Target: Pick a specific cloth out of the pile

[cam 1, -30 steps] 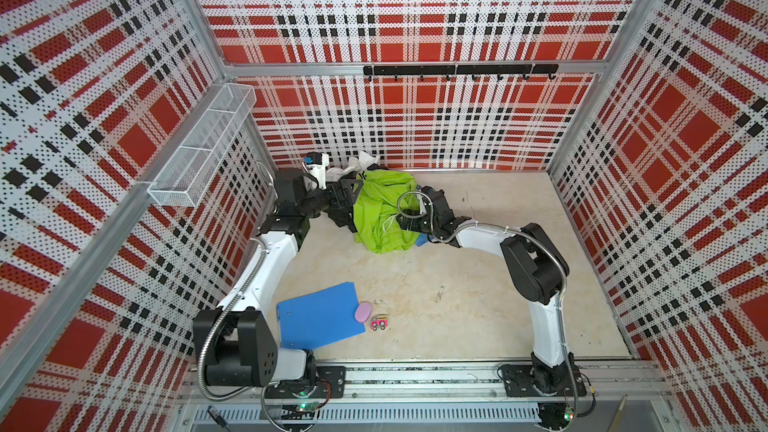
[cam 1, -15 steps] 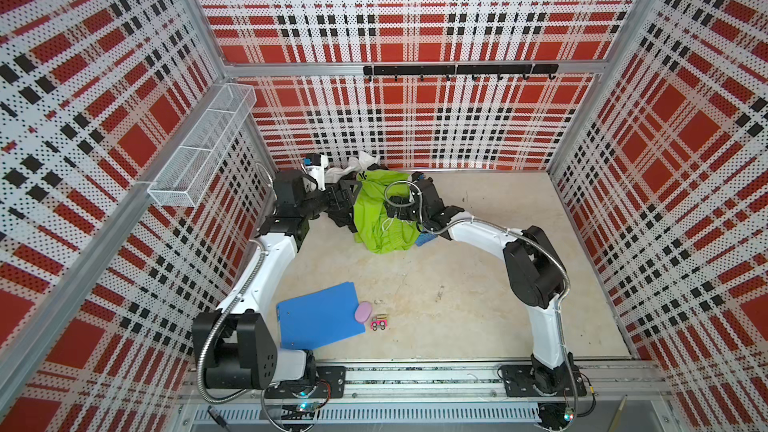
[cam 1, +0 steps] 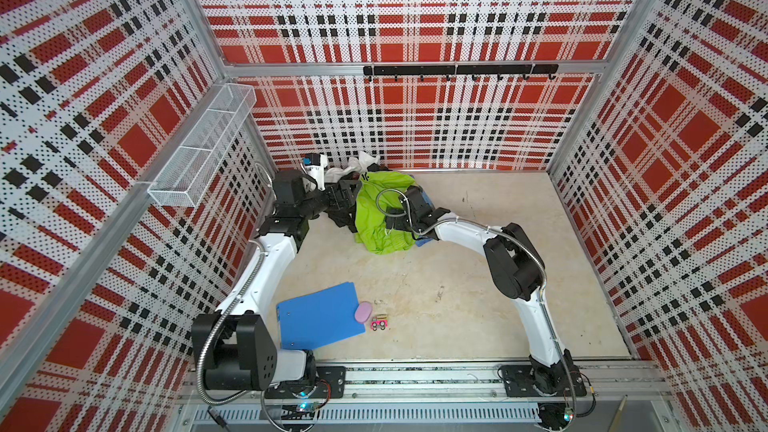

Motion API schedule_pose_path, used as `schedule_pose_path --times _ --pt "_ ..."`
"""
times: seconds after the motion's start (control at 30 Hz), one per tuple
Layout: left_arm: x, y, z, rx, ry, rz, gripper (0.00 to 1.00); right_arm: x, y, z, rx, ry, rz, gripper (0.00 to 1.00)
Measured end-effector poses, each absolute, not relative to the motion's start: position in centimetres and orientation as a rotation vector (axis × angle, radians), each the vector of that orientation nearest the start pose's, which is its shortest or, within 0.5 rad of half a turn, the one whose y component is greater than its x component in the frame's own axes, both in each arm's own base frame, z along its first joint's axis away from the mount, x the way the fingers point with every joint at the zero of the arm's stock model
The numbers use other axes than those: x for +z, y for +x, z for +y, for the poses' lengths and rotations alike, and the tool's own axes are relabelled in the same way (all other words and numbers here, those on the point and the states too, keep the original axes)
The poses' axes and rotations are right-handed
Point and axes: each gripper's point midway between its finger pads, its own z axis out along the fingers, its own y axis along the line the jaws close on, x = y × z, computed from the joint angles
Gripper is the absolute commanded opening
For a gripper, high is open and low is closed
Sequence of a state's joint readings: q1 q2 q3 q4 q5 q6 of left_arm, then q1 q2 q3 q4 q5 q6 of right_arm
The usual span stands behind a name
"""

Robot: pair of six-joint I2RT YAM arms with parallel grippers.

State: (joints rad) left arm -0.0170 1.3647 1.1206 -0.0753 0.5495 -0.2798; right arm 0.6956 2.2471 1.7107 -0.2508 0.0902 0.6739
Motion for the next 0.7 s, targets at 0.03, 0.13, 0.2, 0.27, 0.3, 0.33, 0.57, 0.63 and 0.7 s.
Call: schedule_pose_path --times 0.03,0.13,0.2,0.27,0.3,0.33,0.57,0.63,0.7 --pt "30.2 42.6 -9.7 -0.72 0.132 1.9 0.99 7.1 46.9 37.3 0.55 0.025 2.426 0.76" --pt "30.2 42.6 -9.7 -0.72 0.132 1.9 0.99 6.7 46.7 37.2 0.542 0.032 2.43 0.6" --pt "30.2 42.6 -9.7 -0.72 0.132 1.9 0.99 6.5 46.6 36.9 0.525 0.032 2.433 0.53" --pt "30.2 42.6 -9.7 -0.72 0.132 1.9 0.99 6.7 46.7 36.7 0.508 0.026 2.426 0.5" --pt "30.2 42.6 -9.7 -0.72 0.132 1.9 0.99 6.9 46.7 36.6 0.5 0.02 2.422 0.48" --pt "30.2 42.6 -9.7 -0.72 0.132 1.9 0.99 7.2 46.7 36.6 0.491 0.016 2.417 0.46" --pt "30.2 42.6 -9.7 -0.72 0.132 1.9 0.99 10.3 46.4 36.5 0.421 -0.045 2.343 0.26" --pt "30.2 42.6 -9.7 -0.72 0.132 1.899 0.99 11.8 46.4 36.5 0.406 -0.064 2.311 0.23" --pt "30.2 42.6 -9.7 -0.72 0.132 1.9 0.99 13.4 46.3 36.5 0.4 -0.086 2.279 0.22"
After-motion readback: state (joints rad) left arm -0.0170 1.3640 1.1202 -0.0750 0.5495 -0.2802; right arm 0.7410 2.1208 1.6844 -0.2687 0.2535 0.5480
